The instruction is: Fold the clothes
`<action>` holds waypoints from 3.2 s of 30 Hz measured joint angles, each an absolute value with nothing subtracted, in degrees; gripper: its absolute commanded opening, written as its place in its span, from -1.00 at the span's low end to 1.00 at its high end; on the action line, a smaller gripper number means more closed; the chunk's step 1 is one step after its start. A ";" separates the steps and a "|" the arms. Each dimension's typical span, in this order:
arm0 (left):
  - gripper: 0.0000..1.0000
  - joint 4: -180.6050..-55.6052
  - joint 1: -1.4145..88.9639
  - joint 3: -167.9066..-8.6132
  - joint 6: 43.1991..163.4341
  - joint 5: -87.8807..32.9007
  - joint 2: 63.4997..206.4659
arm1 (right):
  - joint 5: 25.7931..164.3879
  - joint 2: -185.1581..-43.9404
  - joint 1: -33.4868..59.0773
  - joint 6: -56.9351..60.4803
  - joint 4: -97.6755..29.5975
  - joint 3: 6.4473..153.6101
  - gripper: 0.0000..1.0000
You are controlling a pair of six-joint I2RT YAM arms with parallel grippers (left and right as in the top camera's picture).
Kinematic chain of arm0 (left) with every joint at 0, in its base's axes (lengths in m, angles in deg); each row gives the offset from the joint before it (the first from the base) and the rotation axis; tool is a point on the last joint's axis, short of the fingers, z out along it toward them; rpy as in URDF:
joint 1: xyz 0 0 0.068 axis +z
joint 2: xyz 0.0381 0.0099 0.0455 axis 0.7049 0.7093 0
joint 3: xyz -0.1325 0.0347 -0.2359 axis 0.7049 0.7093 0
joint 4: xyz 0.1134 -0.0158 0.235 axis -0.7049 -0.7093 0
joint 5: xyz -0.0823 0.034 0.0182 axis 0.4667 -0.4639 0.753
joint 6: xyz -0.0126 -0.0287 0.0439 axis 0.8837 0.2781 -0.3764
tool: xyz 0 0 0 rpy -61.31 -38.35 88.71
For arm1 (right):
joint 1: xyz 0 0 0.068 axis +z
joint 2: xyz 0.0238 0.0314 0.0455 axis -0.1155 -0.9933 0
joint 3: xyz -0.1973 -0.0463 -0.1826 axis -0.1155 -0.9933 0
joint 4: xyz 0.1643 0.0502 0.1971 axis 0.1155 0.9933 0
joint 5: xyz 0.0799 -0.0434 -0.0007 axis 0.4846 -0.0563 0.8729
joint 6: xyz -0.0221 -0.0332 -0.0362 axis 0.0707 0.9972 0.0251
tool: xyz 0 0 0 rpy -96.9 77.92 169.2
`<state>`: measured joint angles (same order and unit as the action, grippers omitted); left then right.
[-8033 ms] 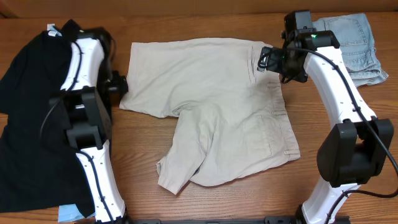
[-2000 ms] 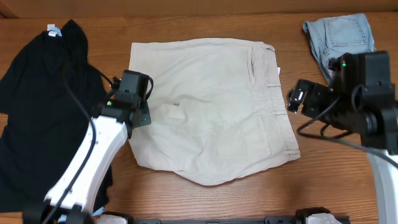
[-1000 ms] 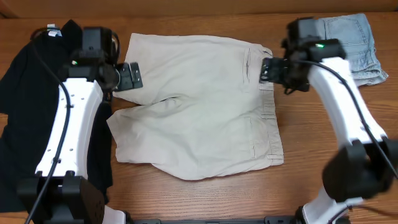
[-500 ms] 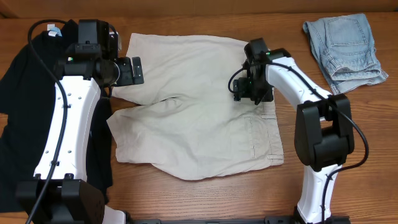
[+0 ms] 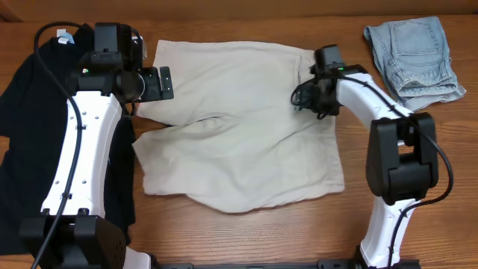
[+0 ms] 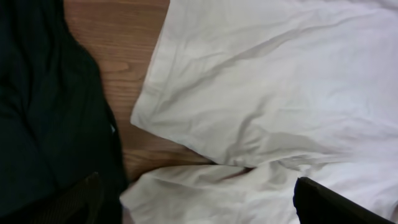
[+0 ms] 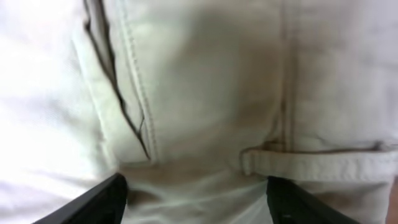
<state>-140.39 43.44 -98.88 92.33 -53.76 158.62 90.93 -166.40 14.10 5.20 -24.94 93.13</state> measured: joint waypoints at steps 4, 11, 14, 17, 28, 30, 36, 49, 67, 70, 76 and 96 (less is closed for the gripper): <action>1.00 -139.67 42.30 -98.88 92.11 -53.76 158.62 | 92.15 -167.04 9.68 5.20 -29.96 93.09 0.50; 1.00 -137.13 41.03 -98.88 91.87 -53.76 158.62 | 93.77 -167.54 6.77 5.90 -29.96 94.29 0.71; 0.93 -137.48 40.77 -99.60 91.26 -53.57 158.71 | 94.29 -167.83 6.62 6.34 -24.21 96.61 0.75; 0.92 -141.66 40.77 -103.65 90.87 -52.49 159.06 | 94.29 -167.34 6.60 6.14 -17.88 99.21 0.85; 0.89 -166.25 39.57 -118.73 97.97 -53.41 153.31 | 94.29 -132.70 5.96 -2.21 3.33 109.68 1.00; 0.88 -169.63 38.39 -118.58 99.83 -54.05 152.26 | 94.31 -127.04 5.96 -3.58 7.46 110.14 1.00; 0.83 -169.28 29.05 -106.16 105.08 -55.79 149.35 | 92.89 -122.32 5.96 -5.83 19.24 109.92 1.00; 0.43 -151.58 19.52 -65.03 116.46 -53.67 147.41 | 89.55 -123.98 5.96 -6.60 19.72 107.71 1.00; 0.18 -127.71 17.80 -52.02 121.36 -56.14 146.47 | 89.22 -124.00 5.99 -6.60 20.18 107.64 1.00; 0.16 -124.63 17.80 -52.00 121.43 -58.85 146.56 | 89.16 -124.00 5.96 -6.58 20.16 107.64 1.00; 0.10 -118.66 17.80 -52.00 121.14 -62.46 151.28 | 89.16 -124.00 5.96 -6.62 20.18 107.64 1.00; -0.85 -142.29 19.90 -62.56 113.73 -61.06 154.23 | 89.16 -124.02 5.96 -6.58 20.24 107.58 1.00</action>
<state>-142.29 19.90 -62.56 113.73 -61.06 154.23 89.16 -124.02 5.96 -6.58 20.24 107.58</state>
